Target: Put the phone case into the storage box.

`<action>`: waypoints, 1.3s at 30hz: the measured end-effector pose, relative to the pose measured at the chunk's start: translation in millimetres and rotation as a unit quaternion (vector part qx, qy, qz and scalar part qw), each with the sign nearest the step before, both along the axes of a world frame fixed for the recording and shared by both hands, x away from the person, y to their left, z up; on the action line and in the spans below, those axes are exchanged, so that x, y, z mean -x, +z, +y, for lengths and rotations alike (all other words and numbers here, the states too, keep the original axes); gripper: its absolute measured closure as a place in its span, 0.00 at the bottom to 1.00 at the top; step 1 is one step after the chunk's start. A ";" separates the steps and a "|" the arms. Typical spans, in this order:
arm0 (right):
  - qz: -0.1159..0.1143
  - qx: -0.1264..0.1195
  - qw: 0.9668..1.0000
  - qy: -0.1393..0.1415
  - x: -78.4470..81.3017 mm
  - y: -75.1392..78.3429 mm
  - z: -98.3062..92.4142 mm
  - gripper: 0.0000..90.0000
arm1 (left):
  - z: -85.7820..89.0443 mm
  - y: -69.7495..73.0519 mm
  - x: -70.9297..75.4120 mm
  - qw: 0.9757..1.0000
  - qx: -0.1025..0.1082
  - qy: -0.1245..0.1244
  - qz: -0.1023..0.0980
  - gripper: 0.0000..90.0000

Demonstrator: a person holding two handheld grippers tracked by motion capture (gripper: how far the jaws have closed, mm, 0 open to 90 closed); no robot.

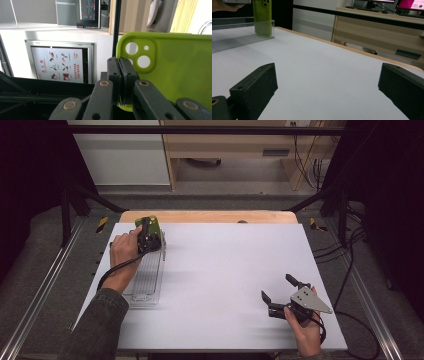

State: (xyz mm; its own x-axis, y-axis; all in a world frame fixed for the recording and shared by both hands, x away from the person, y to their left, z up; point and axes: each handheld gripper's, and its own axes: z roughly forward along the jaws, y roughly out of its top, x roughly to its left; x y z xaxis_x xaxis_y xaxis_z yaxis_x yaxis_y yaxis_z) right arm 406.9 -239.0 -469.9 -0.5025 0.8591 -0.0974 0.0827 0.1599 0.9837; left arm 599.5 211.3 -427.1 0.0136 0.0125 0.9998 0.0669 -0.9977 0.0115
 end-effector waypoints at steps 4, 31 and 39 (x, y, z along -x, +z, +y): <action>0.000 0.000 1.000 0.000 -0.3 -0.2 0.2 0.03 | -0.4 0.0 0.1 1.000 0.000 0.000 0.000 0.97; 0.001 0.000 1.000 0.000 -0.6 -0.4 0.1 0.03 | -3.0 2.5 -6.6 1.000 0.006 -0.001 0.011 0.95; 0.001 0.000 1.000 0.000 -0.6 -0.4 -0.1 0.03 | -5.5 3.1 -8.3 1.000 0.009 -0.001 0.013 0.92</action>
State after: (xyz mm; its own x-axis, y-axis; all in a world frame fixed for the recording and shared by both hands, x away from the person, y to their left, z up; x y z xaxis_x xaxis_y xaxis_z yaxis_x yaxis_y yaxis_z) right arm 407.5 -239.1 -470.3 -0.5021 0.8593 -0.0973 0.0845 0.1607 0.9834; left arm 607.8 205.8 -424.0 0.0399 0.0296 0.9988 0.0649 -0.9975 0.0270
